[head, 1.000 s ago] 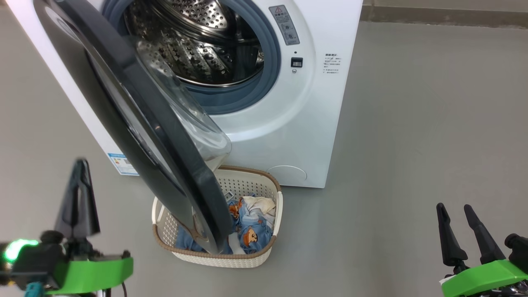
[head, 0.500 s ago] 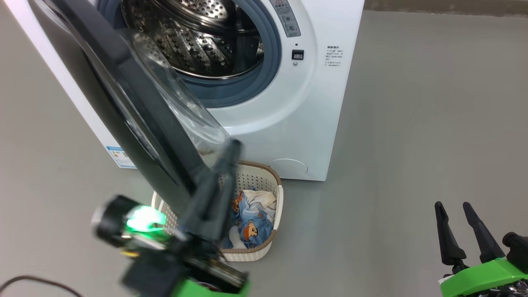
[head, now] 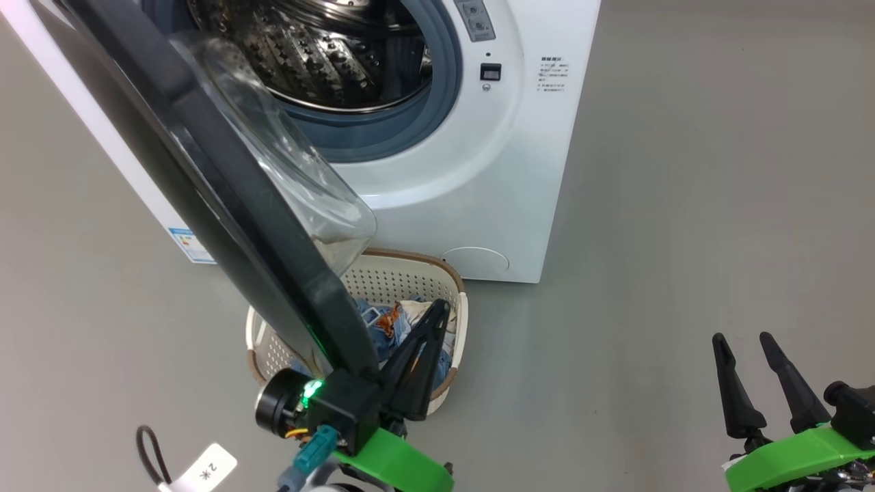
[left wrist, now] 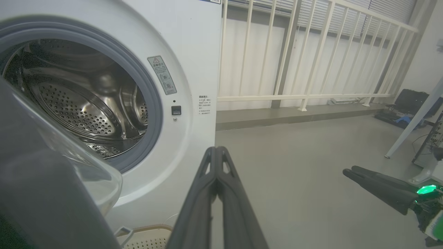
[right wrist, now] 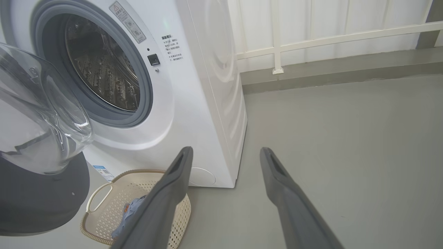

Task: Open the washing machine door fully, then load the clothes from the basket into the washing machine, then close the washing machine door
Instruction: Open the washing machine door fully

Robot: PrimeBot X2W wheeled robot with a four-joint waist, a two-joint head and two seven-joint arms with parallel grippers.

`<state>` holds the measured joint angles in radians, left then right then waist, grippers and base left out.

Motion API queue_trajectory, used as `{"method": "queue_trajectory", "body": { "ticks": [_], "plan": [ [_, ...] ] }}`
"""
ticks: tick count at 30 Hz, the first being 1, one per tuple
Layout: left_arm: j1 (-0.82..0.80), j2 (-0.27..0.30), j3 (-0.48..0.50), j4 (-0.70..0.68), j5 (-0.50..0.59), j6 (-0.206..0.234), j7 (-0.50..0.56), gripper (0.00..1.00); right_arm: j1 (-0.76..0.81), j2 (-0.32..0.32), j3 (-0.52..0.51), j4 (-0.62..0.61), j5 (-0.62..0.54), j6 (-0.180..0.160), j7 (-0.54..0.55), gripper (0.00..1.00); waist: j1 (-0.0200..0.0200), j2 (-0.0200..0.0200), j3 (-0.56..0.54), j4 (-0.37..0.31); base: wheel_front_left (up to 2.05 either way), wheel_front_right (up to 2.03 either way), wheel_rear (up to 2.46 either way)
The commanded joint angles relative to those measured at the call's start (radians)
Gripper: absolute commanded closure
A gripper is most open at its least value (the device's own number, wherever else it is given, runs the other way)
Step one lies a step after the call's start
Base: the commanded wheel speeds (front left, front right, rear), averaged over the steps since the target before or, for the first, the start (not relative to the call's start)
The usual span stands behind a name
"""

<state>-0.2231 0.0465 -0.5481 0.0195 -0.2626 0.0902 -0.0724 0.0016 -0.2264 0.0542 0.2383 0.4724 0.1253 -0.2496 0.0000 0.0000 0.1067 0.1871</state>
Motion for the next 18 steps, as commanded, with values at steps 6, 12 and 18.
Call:
{"method": "queue_trajectory", "body": {
  "ticks": [6, 12, 18],
  "plan": [
    [-0.059, 0.004, 0.058, 0.067, -0.02, 0.027, -0.042, 1.0, -0.036, -0.026, 0.023, -0.021, -0.025, 0.005, -0.012, 0.0, 0.0, 0.0, 0.0, 0.007, 0.0, 0.0, 0.0],
    [-0.067, 0.007, 0.088, 0.126, -0.039, 0.04, -0.068, 1.0, -0.033, -0.027, 0.035, -0.024, -0.029, 0.005, -0.012, 0.0, 0.0, 0.0, -0.008, 0.009, 0.0, 0.0, 0.0],
    [-0.067, 0.017, 0.109, 0.163, -0.054, 0.044, -0.093, 1.0, -0.03, -0.029, 0.033, -0.025, -0.028, 0.005, -0.012, 0.0, 0.0, 0.0, -0.015, 0.019, 0.0, 0.0, 0.0]
  ]
}}
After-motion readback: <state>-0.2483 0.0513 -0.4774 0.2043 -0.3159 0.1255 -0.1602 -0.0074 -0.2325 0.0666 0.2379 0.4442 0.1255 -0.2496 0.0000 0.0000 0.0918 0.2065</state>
